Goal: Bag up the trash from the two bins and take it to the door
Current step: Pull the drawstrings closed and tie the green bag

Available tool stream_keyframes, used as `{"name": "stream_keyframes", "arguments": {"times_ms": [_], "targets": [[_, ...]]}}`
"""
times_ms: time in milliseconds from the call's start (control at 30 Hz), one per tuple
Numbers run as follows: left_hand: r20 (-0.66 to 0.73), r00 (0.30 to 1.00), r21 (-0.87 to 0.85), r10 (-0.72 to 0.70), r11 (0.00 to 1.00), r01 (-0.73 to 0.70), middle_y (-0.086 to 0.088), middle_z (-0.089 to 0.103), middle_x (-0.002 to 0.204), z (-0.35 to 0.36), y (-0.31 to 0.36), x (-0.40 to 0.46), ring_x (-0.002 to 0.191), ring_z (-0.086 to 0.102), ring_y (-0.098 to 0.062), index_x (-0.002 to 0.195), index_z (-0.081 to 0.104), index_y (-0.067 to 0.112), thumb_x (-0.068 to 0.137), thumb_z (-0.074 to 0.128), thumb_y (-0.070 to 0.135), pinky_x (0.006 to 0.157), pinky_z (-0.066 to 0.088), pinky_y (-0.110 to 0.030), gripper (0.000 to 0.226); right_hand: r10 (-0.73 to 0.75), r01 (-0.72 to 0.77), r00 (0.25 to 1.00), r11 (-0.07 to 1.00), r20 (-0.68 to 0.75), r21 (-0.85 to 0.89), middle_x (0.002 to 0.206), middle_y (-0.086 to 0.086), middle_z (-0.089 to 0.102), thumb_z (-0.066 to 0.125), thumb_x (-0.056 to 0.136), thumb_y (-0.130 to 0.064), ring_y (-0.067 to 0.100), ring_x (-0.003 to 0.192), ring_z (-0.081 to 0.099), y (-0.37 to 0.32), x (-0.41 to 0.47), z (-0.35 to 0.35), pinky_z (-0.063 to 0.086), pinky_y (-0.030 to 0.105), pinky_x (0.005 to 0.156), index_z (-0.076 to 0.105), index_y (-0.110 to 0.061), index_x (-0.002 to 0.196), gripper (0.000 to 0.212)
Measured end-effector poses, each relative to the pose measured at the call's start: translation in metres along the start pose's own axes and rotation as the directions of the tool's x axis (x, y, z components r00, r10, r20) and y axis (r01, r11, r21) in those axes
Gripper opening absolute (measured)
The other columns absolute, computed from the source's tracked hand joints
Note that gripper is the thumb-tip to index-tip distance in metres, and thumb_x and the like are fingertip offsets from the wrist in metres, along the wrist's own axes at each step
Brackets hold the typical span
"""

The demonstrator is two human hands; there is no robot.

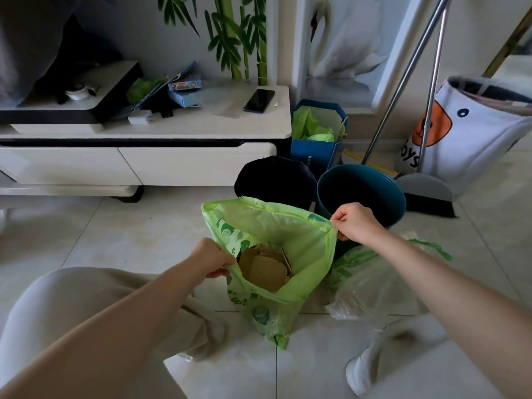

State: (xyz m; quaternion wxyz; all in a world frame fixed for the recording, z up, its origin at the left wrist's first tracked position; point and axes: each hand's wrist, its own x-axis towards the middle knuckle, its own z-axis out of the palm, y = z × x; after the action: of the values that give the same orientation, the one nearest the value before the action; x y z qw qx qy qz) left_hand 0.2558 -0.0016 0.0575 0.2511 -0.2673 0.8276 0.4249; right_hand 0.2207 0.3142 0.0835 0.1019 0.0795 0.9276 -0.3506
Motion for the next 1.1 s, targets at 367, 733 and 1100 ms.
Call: {"name": "stream_keyframes", "arguments": {"times_ms": [367, 733, 1100], "targets": [[-0.392, 0.891, -0.079, 0.228, 0.957, -0.279, -0.005, 0.071, 0.069, -0.039, 0.017, 0.0, 0.063, 0.062, -0.021, 0.069, 0.069, 0.013, 0.076, 0.079, 0.024, 0.06, 0.053, -0.029, 0.017, 0.005, -0.008, 0.998, 0.998, -0.058, -0.064, 0.087, 0.01, 0.071, 0.063, 0.088, -0.012, 0.02, 0.074, 0.069, 0.0, 0.0, -0.011, 0.061, 0.036, 0.072, 0.07, -0.011, 0.093, 0.009], [-0.144, 0.986, -0.493, 0.083, 0.858, -0.144, -0.003, 0.069, 0.062, -0.051, 0.029, 0.004, 0.059, 0.062, -0.018, 0.079, 0.066, 0.01, 0.083, 0.072, 0.013, 0.056, 0.052, -0.025, 0.007, 0.169, -0.171, 0.98, 0.985, 0.104, 0.006, 0.082, 0.006, 0.067, 0.066, 0.085, -0.025, 0.017, 0.075, 0.065, 0.002, 0.003, -0.007, 0.053, 0.023, 0.052, 0.067, -0.013, 0.084, 0.011], [-0.108, 0.964, -0.533, 0.243, 0.804, -0.263, -0.003, 0.063, 0.065, -0.055, 0.053, -0.02, 0.06, 0.061, -0.018, 0.078, 0.067, 0.009, 0.085, 0.067, 0.011, 0.062, 0.05, -0.025, 0.007, 0.052, -0.005, 0.996, 0.832, -0.07, 0.555, 0.085, 0.007, 0.068, 0.067, 0.083, -0.022, 0.02, 0.084, 0.065, -0.036, -0.002, -0.042, 0.055, 0.034, 0.076, 0.071, -0.018, 0.076, 0.009]]}}
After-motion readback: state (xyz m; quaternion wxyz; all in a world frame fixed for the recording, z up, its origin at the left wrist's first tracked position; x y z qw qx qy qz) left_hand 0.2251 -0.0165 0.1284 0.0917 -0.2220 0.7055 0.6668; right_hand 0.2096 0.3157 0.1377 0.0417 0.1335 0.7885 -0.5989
